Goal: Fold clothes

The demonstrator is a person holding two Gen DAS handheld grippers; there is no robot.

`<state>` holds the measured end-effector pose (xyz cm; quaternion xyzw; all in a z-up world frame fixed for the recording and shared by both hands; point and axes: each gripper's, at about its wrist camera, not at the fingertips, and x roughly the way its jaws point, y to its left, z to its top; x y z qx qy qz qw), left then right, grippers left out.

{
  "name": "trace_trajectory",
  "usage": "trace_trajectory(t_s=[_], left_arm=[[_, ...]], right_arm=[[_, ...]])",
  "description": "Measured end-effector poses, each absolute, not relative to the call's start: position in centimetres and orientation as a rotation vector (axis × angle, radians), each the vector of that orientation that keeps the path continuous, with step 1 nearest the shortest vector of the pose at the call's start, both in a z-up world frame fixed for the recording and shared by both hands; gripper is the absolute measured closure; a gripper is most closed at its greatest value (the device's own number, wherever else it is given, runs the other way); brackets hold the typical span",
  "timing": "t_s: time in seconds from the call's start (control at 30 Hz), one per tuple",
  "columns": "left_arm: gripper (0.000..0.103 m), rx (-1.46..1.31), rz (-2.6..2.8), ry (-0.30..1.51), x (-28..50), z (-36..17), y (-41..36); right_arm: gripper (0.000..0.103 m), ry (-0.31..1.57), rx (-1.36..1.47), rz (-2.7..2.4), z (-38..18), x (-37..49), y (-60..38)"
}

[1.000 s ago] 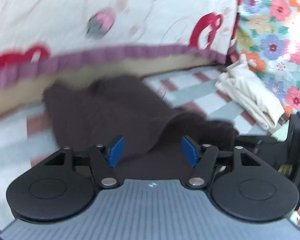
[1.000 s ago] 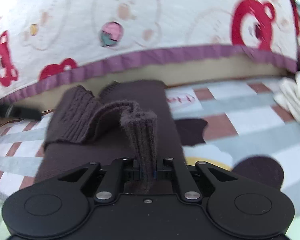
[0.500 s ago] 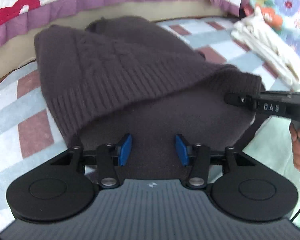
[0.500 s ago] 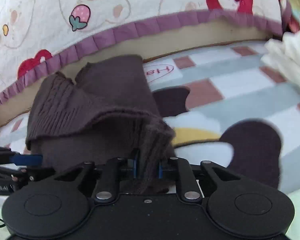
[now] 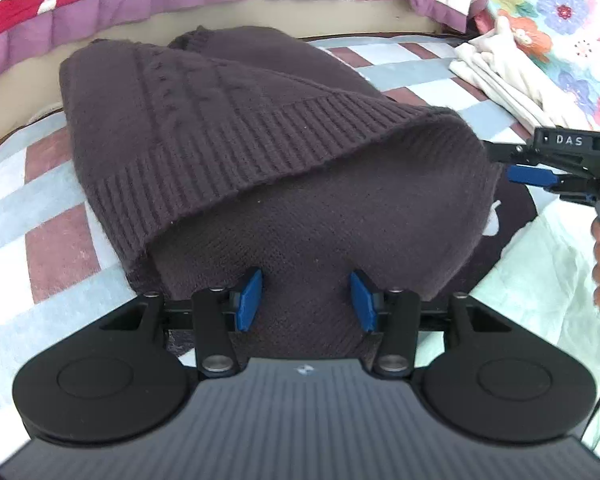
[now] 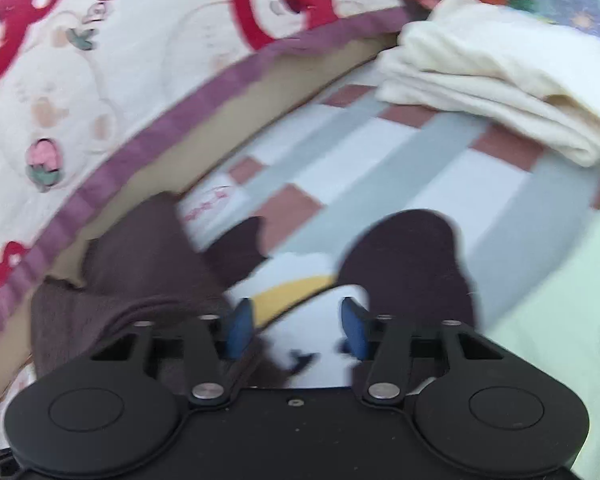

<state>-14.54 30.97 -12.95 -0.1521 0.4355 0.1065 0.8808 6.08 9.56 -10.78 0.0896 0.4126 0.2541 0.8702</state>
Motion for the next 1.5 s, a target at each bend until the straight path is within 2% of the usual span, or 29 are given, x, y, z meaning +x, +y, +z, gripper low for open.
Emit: trace_trajectory(t_s=[0.2,0.3,0.37,0.6,0.7,0.73,0.87,0.93,1.07,1.1,1.13,1.2,1.23,1.3,1.33,1.37,1.5], left_arm=[[0.055,-0.367,0.24,0.887,-14.6,-13.0,31.3],[0.056,-0.431,0.245,0.868,-15.1,-13.0,32.0],[0.056,-0.496,0.238,0.828,-15.7,-12.9,32.6],[0.052,-0.666,0.266,0.542,-19.7,-11.5,36.1],[0.05,-0.697,0.425,0.495,-20.7,-11.4,38.6],[0.046,-0.739,0.471,0.469,-21.2,-11.7,39.7],[0.04,-0.898,0.575,0.464,-21.5,-14.3,42.6],[0.04,-0.919,0.576,0.494,-20.7,-15.5,42.9],[0.029,-0.936,0.493,0.487,-18.6,-16.2,42.6],[0.029,-0.94,0.477,0.485,-18.4,-16.3,42.6],[0.031,-0.943,0.464,0.484,-18.3,-16.4,42.6],[0.047,-0.949,0.438,0.467,-18.2,-16.4,42.5],[0.06,-0.952,0.425,0.458,-18.2,-16.4,42.4],[0.068,-0.903,0.419,0.446,-17.9,-15.5,42.3],[0.079,-0.875,0.417,0.441,-17.8,-14.9,42.2],[0.084,-0.841,0.417,0.442,-17.5,-14.2,42.1],[0.086,-0.705,0.4,0.469,-16.2,-10.7,41.4]], right_arm=[[0.062,0.618,-0.001,0.964,-6.4,1.3,11.1],[0.06,0.567,-0.116,1.154,-5.3,-1.2,13.6],[0.056,0.572,-0.166,1.186,-5.5,-1.7,15.4],[0.057,0.668,-0.438,1.024,-10.4,0.5,20.0],[0.058,0.696,-0.403,1.028,-11.3,1.8,19.0],[0.058,0.697,-0.395,1.032,-11.4,2.0,18.7],[0.057,0.683,-0.387,1.048,-11.9,2.1,18.5],[0.057,0.682,-0.369,1.054,-12.3,2.3,18.3],[0.057,0.69,-0.327,1.06,-12.4,2.6,18.1],[0.057,0.692,-0.319,1.062,-12.4,2.6,18.1],[0.057,0.694,-0.313,1.063,-12.4,2.7,18.0],[0.057,0.695,-0.307,1.067,-12.4,2.7,18.0],[0.057,0.694,-0.308,1.07,-12.4,2.7,17.9],[0.056,0.687,-0.318,1.076,-12.5,2.6,17.9],[0.056,0.684,-0.324,1.078,-12.5,2.6,17.9],[0.056,0.681,-0.331,1.08,-12.4,2.6,18.0],[0.054,0.608,-0.451,1.096,-11.3,0.9,18.6]])
